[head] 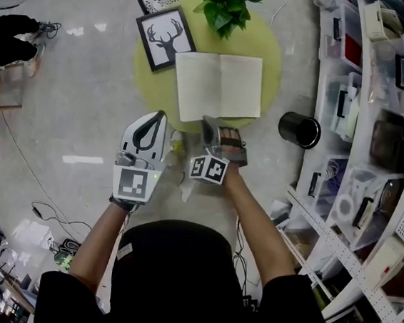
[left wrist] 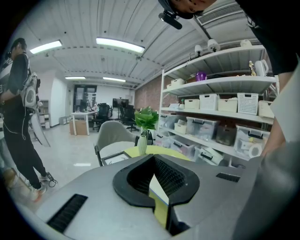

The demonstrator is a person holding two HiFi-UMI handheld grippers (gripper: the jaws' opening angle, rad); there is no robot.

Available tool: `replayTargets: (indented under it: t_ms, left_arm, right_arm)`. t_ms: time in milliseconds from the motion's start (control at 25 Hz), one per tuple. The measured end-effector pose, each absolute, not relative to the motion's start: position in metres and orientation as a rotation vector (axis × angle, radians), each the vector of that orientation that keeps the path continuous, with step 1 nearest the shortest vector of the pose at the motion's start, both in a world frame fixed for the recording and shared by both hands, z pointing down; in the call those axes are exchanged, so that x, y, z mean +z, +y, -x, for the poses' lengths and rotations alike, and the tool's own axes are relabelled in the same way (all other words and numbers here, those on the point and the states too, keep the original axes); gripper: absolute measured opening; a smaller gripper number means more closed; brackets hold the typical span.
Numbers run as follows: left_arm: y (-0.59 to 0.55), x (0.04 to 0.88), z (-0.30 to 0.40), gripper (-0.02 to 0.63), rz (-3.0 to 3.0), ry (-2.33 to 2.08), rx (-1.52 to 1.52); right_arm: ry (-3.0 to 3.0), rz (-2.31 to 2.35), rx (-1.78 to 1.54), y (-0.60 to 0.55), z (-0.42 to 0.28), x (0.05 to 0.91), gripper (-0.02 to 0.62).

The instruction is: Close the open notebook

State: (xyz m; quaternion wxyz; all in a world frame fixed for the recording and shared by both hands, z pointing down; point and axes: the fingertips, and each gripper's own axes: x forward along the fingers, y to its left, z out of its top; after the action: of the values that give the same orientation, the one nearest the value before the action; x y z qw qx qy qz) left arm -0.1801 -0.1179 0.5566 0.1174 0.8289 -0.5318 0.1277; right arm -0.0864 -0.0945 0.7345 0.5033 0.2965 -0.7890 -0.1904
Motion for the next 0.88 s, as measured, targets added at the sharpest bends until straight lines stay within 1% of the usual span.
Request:
replayTargets:
  t_ms: [640,880]
  left_arm:
    - [-0.118,0.555,0.172,0.018,-2.448,-1.542,0.396]
    - [-0.114,0.563,0.168,0.018,-2.468,-1.503,0.449]
  right_arm:
    - [-1.927,-0.863,-0.316,-0.098,0.07,0.722,0.025]
    - [-1.934,-0.92,-0.247,-0.099,0.064,0.718,0.025]
